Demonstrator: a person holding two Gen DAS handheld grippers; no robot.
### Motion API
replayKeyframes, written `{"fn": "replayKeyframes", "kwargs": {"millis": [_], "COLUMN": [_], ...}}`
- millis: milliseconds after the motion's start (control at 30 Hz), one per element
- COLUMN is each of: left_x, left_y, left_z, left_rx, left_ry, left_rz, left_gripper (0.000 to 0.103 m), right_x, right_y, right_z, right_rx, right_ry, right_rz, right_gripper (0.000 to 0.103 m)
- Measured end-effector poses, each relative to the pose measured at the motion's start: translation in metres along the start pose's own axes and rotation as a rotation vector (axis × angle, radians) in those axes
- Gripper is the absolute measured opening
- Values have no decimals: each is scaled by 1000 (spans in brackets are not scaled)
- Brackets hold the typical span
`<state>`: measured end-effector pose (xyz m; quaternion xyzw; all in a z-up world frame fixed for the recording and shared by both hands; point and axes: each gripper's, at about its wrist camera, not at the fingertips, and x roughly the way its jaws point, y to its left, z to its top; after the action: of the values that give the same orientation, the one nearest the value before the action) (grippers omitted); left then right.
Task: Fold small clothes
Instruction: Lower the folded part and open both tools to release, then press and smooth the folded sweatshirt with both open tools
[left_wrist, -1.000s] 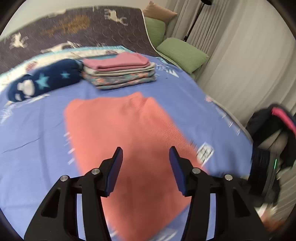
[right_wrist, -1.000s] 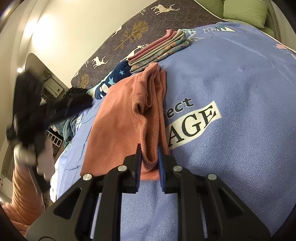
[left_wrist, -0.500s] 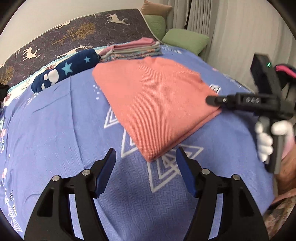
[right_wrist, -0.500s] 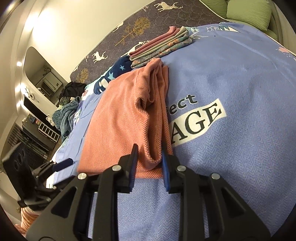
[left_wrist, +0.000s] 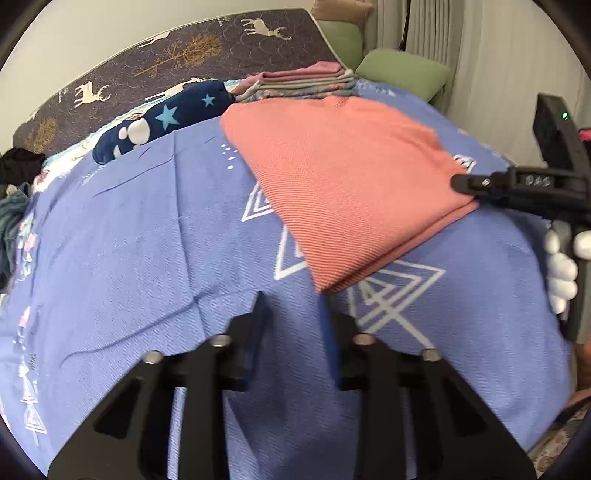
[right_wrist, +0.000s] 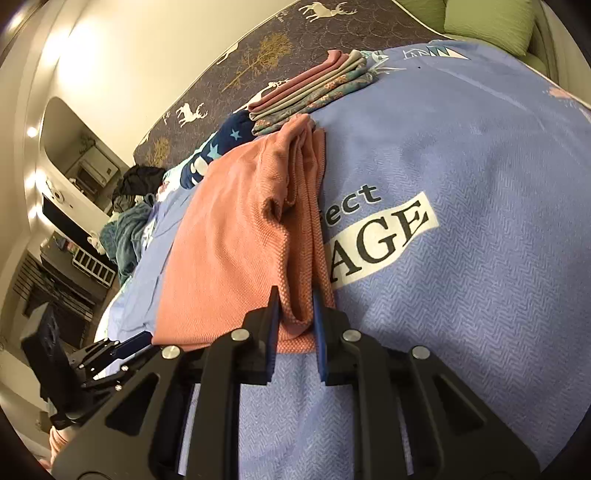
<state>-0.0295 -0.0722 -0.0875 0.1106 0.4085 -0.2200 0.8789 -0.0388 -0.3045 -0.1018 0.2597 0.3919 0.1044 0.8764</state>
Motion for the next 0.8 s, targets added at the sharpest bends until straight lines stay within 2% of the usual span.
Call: {"fn": "replayKeyframes", "kwargs": {"millis": [33,167,300,533,667,800], "left_x": [-3,-18,-20,15,26,27], "left_y": [0,-1,-3,-13,-19,-24], "left_z": [0,7,25,52,55,55], "left_rx": [-14,-53,-71,-60,-67,-44], "left_ry": [-8,-73,-167,-125,-87,-84], "left_rz": [-23,-108,-109,-101,-114,-88], "left_gripper": [16,17,17,17,17,17], "right_x": [-1,-9,-20,-25,-17,-8], "right_y": [2,10,18,39,49,55], "right_z": [0,0,6,22,31,39], "right_rx": [-10,-47,-74,-155,-207,-222], "right_ry": [1,-21,-67,-111,-106,-96], "right_rz": [-7,-40,-40,-26,-21,-21], "right_gripper": [17,20,20,20,20,20]}}
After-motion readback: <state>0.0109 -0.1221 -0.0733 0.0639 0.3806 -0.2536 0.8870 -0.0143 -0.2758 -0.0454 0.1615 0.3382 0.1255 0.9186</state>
